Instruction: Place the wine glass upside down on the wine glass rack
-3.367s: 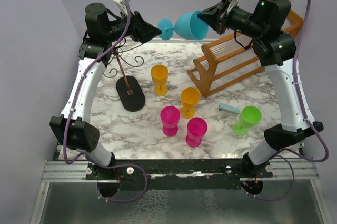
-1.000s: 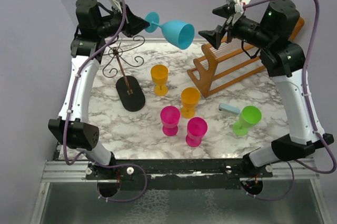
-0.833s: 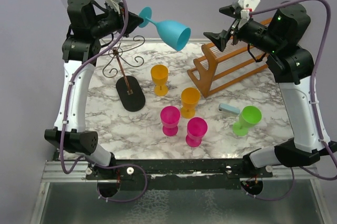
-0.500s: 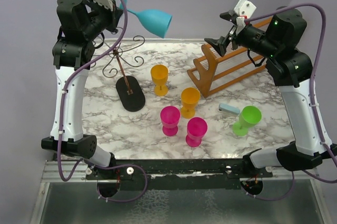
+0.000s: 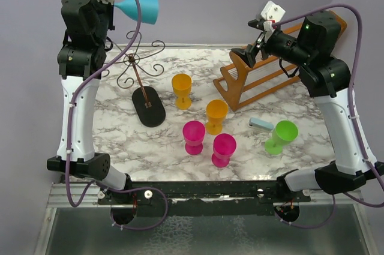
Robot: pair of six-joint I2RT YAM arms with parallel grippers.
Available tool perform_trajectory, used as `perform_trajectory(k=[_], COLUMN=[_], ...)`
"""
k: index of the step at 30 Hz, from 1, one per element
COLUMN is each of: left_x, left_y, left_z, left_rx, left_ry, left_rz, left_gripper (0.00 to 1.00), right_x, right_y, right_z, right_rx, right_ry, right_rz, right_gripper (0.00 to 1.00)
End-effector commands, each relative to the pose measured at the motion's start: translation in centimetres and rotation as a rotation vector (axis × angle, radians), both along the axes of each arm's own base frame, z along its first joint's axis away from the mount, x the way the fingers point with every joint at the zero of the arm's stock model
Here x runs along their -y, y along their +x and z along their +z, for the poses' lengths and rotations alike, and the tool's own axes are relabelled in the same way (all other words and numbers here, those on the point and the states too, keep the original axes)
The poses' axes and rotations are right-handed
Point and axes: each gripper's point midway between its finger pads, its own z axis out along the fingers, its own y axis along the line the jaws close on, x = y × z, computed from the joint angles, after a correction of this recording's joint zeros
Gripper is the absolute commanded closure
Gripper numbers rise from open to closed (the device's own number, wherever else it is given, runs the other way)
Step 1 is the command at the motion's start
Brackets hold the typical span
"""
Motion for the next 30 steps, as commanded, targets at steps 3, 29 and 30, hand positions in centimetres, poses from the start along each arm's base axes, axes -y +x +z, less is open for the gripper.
perform_trajectory(k=[3, 29, 30], left_x=[-5.6, -6.3, -5.9], left_y=[-0.4, 4.7, 4.8], left_z=[1.9, -10.3, -10.6], left_rx=[0.055, -0.279, -0.291], left_ry=[0.118, 0.663, 0.676], left_rz=[0.300, 0.271, 0.239], left_gripper=[1.00, 1.00, 1.00], right_x=[-0.5, -1.4, -1.5], right_y=[0.2, 1.4, 1.4], right_z=[-0.8, -4.0, -4.1], right_rx=[-0.023, -0.094, -0.094], right_ry=[-0.006, -0.039, -0.040], right_rz=[0.030, 0.062, 0.064], right_gripper=[0.12, 0.11, 0.11])
